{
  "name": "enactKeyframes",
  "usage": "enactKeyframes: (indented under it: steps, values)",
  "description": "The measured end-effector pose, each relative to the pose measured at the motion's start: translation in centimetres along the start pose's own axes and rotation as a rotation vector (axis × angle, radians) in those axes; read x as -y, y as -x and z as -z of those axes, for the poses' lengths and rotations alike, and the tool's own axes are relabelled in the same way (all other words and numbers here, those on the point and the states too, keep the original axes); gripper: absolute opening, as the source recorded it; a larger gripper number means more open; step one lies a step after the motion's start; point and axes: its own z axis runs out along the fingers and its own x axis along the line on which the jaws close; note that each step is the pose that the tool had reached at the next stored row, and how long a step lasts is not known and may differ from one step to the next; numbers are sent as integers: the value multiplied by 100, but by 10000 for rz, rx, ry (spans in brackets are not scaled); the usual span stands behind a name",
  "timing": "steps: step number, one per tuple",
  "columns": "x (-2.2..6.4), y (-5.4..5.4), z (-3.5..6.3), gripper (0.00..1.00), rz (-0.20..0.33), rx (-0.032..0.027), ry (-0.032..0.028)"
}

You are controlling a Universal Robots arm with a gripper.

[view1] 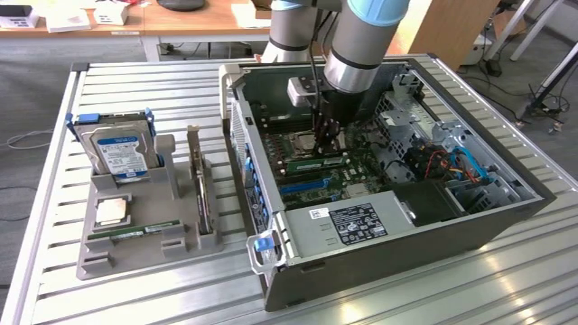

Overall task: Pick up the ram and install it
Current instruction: 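Press down the ram until it locks into place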

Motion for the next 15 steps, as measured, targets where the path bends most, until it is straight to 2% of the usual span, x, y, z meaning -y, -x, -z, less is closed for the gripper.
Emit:
enactKeyframes:
  steps: [6, 15]
  values:
    - [-159, -2, -6, 11, 1, 0, -11]
    - [-342, -4, -13, 11, 2, 0, -22]
